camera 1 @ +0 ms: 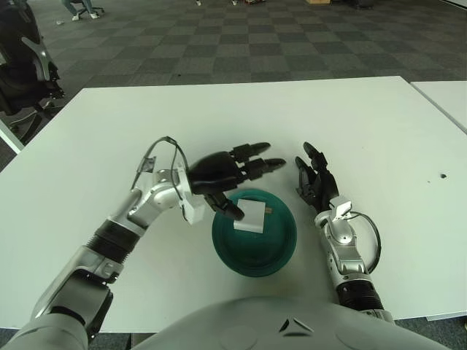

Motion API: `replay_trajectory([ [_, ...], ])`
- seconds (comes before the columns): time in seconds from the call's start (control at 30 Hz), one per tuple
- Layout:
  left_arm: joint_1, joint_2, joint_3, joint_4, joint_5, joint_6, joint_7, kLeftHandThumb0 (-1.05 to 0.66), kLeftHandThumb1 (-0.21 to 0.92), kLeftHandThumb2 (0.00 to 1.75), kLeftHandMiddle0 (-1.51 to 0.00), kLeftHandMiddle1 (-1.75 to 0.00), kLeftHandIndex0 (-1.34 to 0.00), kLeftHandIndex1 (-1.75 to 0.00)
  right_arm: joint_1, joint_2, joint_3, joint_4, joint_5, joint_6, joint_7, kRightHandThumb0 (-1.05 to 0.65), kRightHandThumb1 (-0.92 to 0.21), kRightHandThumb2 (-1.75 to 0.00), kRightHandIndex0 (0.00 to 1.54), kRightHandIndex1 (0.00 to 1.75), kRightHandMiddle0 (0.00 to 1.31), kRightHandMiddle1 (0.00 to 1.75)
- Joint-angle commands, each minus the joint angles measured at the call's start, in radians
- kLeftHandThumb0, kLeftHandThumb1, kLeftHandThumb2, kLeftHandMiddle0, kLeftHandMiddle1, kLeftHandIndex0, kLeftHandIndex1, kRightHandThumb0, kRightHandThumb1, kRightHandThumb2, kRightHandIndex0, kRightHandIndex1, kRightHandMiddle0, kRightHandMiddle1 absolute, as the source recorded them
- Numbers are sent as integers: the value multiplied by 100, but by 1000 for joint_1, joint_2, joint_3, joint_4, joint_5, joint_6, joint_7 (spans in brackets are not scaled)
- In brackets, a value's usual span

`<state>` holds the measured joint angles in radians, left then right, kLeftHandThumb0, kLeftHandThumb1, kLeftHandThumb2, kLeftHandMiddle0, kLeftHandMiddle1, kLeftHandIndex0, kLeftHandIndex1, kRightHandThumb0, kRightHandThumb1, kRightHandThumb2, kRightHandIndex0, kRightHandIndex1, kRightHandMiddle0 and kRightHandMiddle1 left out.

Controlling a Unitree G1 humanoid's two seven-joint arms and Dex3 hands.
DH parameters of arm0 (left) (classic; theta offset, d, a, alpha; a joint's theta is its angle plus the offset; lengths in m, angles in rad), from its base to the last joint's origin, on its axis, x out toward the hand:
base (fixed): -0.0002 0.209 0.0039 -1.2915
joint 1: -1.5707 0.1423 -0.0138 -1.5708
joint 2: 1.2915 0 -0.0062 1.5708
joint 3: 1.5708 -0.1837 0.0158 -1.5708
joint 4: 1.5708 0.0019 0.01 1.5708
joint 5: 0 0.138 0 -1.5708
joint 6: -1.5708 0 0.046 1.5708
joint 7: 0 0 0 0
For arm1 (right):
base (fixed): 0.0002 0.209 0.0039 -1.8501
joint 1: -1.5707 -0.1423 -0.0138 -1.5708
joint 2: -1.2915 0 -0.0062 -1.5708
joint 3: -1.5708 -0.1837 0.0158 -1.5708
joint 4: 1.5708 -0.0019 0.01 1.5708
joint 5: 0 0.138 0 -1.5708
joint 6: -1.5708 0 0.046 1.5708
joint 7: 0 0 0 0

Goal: Put the charger into the plate.

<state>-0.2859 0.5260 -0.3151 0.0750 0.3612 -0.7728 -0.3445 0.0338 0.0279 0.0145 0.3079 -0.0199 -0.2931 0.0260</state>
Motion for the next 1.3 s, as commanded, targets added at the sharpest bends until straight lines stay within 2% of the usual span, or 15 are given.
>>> replay_trajectory([
  [0.0,34,24,74,-58,-195,51,-32,-105,92,65,0,0,0,-2,62,0,-15,120,9,95,-12,-68,-92,-65,23,0,0,45],
  [0.07,59,18,85,-99,-301,126,-64,-105,92,63,0,0,0,-1,60,0,-19,123,10,96,-15,-68,-92,-62,22,0,0,48],
  [0.1,81,-13,88,-101,-335,182,-56,-105,92,63,0,0,0,0,60,1,-21,124,12,98,-15,-68,-92,-61,21,0,0,49],
  [0.13,93,-73,95,-94,-362,278,-20,-105,92,64,0,0,0,0,62,3,-22,120,14,100,-15,-67,-92,-59,21,0,0,51],
  [0.2,104,-140,102,-88,-382,388,25,-105,92,66,0,0,0,0,64,4,-25,116,16,103,-13,-67,-92,-56,21,0,0,54],
  [0.27,89,-245,117,-157,-453,568,121,-105,92,68,0,0,0,0,65,3,-26,112,20,107,-6,-67,-92,-53,21,1,0,55],
  [0.33,97,-299,133,-209,-499,657,172,-105,92,70,-1,0,0,0,66,2,-27,110,22,109,-2,-68,-92,-51,21,1,0,56],
  [0.37,101,-306,136,-220,-502,669,176,-105,92,70,-1,-1,0,0,66,2,-28,110,23,109,-1,-68,-92,-50,21,1,0,56],
  [0.4,190,-321,167,-209,-556,582,178,-105,92,71,-2,-1,0,0,66,0,-28,109,25,110,3,-68,-92,-50,21,1,0,56],
  [0.47,333,-360,210,-209,-640,477,183,-105,92,75,-1,0,0,0,66,-3,-30,108,29,112,11,-69,-92,-48,21,1,0,57],
  [0.53,395,-390,227,-226,-675,463,186,-105,92,80,-1,0,0,0,66,-5,-33,107,33,113,16,-69,-92,-46,22,1,0,59],
  [0.73,387,-476,258,-315,-656,645,316,-105,92,97,0,0,0,0,63,-9,-42,113,45,115,27,-67,-92,-42,25,2,0,64],
  [0.93,418,-511,281,-371,-657,744,356,-105,92,106,0,0,-1,0,65,-12,-43,115,56,116,33,-66,-92,-42,26,2,0,65],
  [1.07,490,-505,323,-317,-641,725,347,-105,92,111,0,0,-1,-1,67,-11,-42,114,60,119,38,-66,-92,-41,26,2,0,63],
  [1.27,524,-516,310,-268,-534,697,372,-105,92,114,0,0,-1,-1,72,-12,-43,104,65,130,43,-66,-92,-39,26,1,0,60],
])
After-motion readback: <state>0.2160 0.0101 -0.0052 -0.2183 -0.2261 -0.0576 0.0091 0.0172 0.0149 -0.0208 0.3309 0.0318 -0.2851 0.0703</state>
